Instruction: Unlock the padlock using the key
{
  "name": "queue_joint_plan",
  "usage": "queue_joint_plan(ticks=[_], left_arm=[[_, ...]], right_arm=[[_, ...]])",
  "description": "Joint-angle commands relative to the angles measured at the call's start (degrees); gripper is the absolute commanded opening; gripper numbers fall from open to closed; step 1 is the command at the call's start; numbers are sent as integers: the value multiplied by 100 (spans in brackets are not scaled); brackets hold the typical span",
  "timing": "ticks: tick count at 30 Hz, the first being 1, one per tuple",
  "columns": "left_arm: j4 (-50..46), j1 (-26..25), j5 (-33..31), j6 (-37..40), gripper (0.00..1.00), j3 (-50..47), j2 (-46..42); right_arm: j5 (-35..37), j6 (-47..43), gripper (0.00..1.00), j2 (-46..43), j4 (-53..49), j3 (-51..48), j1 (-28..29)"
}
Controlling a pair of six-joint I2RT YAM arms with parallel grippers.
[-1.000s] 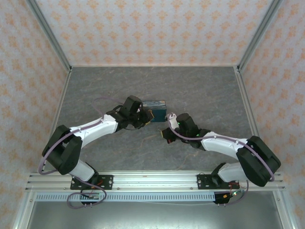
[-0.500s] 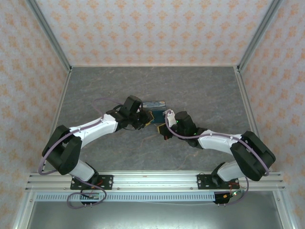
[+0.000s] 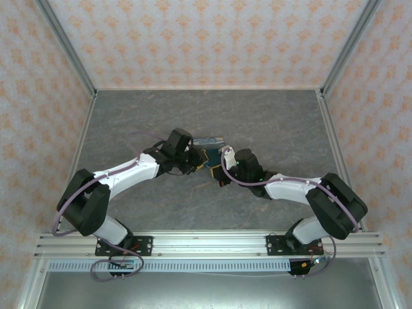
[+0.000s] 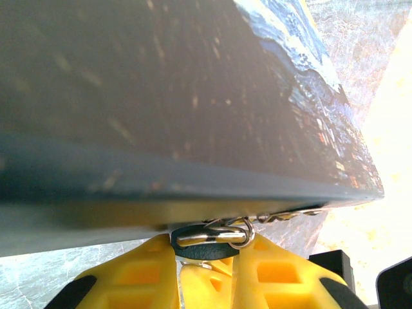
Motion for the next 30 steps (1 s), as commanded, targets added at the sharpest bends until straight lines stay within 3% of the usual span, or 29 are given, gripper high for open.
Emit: queue_joint_plan(ticks=[1, 30], left_arm=[[-60, -28, 74, -34, 20, 189, -155], [-100, -30, 94, 34, 19, 179, -94]], right_arm=[[21, 44, 0, -22, 256, 103, 37], [24, 85, 0, -76, 353, 36, 33]])
